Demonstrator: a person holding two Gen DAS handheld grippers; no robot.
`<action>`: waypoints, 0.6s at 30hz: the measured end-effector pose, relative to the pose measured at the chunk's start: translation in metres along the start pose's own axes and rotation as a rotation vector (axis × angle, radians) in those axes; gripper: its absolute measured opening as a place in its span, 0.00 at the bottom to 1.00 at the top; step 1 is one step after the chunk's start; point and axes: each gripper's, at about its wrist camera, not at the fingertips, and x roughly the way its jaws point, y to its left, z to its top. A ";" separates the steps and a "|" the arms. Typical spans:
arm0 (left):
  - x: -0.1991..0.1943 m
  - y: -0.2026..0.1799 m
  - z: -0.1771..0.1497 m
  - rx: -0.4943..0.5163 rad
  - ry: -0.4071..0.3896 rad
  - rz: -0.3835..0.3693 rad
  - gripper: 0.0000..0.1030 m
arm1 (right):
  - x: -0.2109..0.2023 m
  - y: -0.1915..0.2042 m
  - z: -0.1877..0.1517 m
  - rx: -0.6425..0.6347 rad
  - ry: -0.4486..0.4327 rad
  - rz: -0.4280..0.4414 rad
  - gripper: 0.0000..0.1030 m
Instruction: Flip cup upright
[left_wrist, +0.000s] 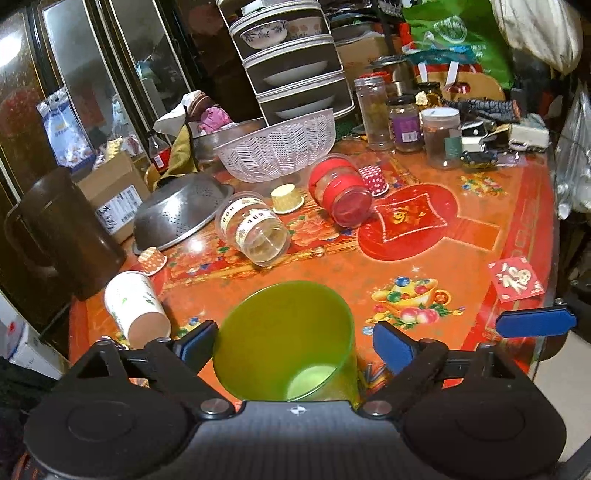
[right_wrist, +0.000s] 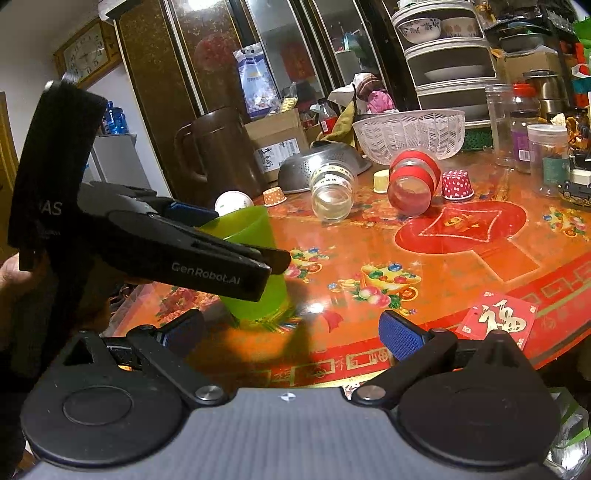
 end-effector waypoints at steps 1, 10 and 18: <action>-0.002 0.002 -0.001 -0.008 -0.002 -0.021 0.94 | 0.000 0.000 0.000 -0.002 -0.004 -0.001 0.99; -0.015 0.030 -0.033 -0.113 -0.039 -0.085 0.97 | -0.001 0.006 0.002 -0.037 -0.011 0.009 0.99; -0.057 0.074 -0.064 -0.265 -0.156 -0.107 0.97 | -0.011 0.021 0.009 -0.102 -0.031 0.014 0.99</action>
